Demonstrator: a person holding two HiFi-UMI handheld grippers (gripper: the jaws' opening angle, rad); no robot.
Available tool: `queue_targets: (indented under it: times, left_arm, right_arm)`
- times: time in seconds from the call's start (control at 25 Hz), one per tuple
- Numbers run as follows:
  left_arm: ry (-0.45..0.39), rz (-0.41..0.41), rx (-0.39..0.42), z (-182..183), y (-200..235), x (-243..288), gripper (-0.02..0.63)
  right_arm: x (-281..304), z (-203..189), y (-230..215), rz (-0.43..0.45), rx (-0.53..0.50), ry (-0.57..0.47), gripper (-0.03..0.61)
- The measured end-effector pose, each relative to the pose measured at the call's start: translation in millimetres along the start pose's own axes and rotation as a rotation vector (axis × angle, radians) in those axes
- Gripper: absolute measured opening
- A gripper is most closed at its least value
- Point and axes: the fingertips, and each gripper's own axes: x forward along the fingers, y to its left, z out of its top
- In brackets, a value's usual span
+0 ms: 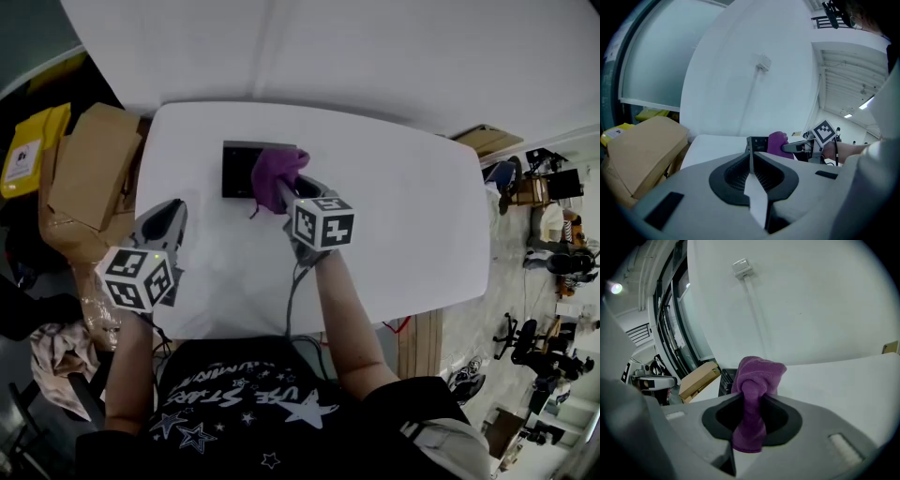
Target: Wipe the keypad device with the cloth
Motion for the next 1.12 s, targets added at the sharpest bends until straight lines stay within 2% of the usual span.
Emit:
queue_targets:
  times: [0.52, 1.12]
  left_arm:
    - [-0.01, -0.041, 0.022, 2.4, -17.6, -9.7, 0.031]
    - [-0.052, -0.084, 0.033, -2.8, -29.4, -57.8, 0.031]
  right_arm:
    - [-35.8, -13.6, -22.8, -0.089, 0.043, -0.023, 0.1]
    - [-83.7, -25.7, 12.4, -0.138, 0.039, -0.071, 0.1]
